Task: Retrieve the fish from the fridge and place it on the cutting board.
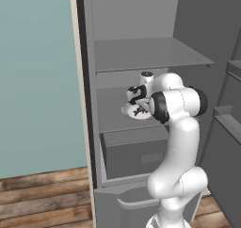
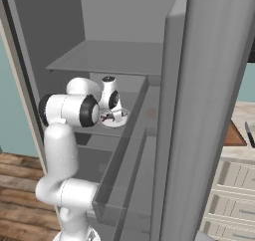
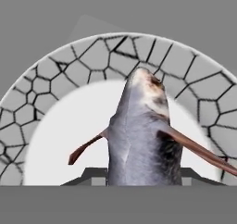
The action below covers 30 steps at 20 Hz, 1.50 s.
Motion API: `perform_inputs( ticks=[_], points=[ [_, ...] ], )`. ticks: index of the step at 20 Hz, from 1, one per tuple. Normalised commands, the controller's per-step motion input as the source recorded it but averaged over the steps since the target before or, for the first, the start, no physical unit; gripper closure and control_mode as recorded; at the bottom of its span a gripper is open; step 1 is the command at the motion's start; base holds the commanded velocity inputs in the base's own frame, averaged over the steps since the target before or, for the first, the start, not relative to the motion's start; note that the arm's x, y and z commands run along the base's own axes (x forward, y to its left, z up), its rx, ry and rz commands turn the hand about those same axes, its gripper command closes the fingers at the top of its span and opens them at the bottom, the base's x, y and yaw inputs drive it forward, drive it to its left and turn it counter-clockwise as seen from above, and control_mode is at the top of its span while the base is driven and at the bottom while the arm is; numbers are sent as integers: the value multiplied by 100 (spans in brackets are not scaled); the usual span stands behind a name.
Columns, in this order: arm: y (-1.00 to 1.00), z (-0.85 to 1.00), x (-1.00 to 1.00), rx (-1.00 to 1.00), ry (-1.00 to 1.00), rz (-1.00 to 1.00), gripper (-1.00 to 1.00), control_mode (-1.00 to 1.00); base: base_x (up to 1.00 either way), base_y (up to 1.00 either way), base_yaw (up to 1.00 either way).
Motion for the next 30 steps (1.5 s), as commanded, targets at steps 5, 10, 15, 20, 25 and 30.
perform_inputs(
  ticks=[5, 10, 15, 20, 25, 30],
  points=[
    [0, 9, -12, -7, -2, 6, 100, -100, 0, 0, 0],
    [-2, 0, 0, -9, -10, 14, 100, -100, 0, 0, 0],
    [-7, 0, 0, -9, -17, 14, 100, -100, 0, 0, 0],
    [-1, 1, -4, -8, -13, 10, 100, -100, 0, 0, 0],
    [-7, 31, -22, -2, -4, 6, 100, -100, 0, 0, 0],
    [-1, 53, -7, 0, 0, 5, 100, -100, 0, 0, 0]
  ],
)
